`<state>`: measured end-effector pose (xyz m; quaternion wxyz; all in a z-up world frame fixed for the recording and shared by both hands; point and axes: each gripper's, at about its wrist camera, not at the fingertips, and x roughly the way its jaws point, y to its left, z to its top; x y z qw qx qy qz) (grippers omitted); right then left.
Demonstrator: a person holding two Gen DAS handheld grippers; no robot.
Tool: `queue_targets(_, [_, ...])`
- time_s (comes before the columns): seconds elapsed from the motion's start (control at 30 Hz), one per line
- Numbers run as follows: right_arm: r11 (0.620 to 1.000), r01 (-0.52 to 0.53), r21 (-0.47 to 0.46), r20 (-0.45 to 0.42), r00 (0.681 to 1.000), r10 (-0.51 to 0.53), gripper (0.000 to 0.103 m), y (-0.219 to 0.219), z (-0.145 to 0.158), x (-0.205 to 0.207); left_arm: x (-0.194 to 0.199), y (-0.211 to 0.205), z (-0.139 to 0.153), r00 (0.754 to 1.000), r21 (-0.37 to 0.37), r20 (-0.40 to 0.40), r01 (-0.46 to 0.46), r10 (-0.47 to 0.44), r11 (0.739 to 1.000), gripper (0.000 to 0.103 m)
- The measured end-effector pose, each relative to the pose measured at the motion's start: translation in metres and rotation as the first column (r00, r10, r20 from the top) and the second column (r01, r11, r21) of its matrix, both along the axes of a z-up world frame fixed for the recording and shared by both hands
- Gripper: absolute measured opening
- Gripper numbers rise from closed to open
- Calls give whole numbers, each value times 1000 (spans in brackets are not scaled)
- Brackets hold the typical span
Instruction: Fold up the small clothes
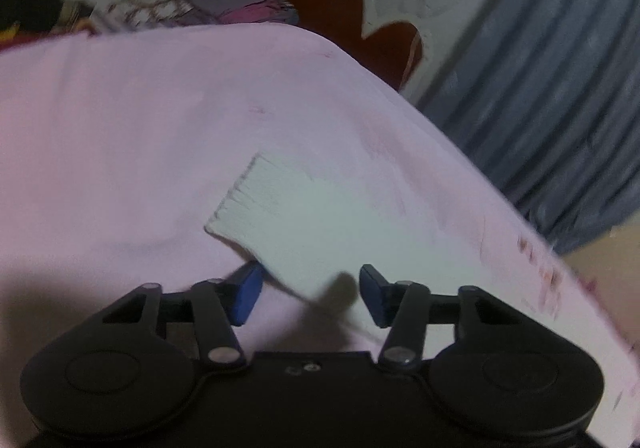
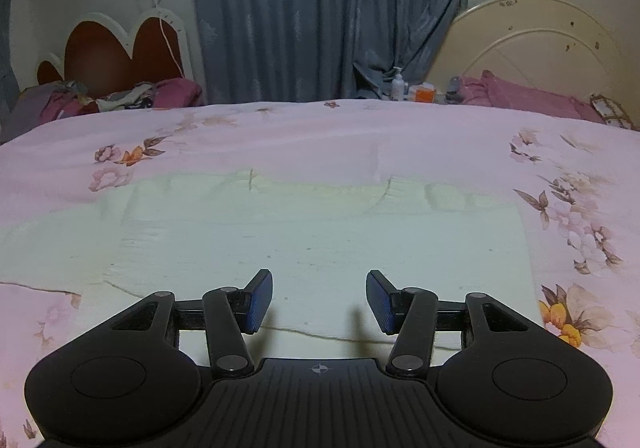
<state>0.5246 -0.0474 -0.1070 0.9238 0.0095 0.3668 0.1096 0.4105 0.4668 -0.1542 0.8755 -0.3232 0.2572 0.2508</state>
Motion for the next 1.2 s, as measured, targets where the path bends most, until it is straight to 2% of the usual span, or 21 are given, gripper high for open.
queue_targets(0.07, [1000,3,-1,-1,1000,-3,52,-2,0,1,-4,13,-4,997,-76,51,-46,50,996,41])
queue_targets(0.17, [1000,17,1,-2,1000,-17,52,-8,1,3,-8,29,-10,988,-165,94,-106,123,981,28])
queue_targets(0.2, [1000,25,2,-5,1000,-25,52,-11,0,4,-8,34,-12,987,-171,91,-114,131,979,17])
queue_targets(0.27, [999,48,13,-22,999,-47,52,-20,-2,7,-4,39,-14,989,-169,70,-117,131,979,5])
queue_targets(0.33, [998,68,15,-34,997,-68,52,-28,-3,9,-4,36,-10,987,-171,74,-131,146,977,4])
queue_targets(0.4, [997,76,17,-26,997,-75,52,-36,-3,8,-1,18,4,985,-131,103,-126,140,983,3])
queue_targets(0.47, [996,83,25,-26,996,-83,52,-43,-3,8,9,-8,18,987,-93,132,-84,96,992,3])
queue_targets(0.53, [995,88,40,-29,996,-87,52,-49,-4,9,27,-38,31,990,-39,141,0,6,999,3])
queue_targets(0.63, [994,90,61,-24,996,-89,52,-59,-4,10,60,-98,46,978,29,132,162,-164,986,3])
queue_targets(0.73, [990,105,99,-25,994,-103,52,-72,-4,11,92,-162,55,941,92,98,317,-325,944,3])
queue_targets(0.9, [980,125,156,-37,992,-121,52,-96,-5,14,132,-271,56,850,130,29,518,-525,846,4])
queue_targets(1.1, [960,170,224,-58,985,-161,52,-134,-8,14,152,-385,41,721,161,-84,691,-688,705,3])
queue_targets(1.2, [951,182,249,-67,983,-171,52,-150,-9,10,159,-423,25,665,138,-126,746,-736,651,4])
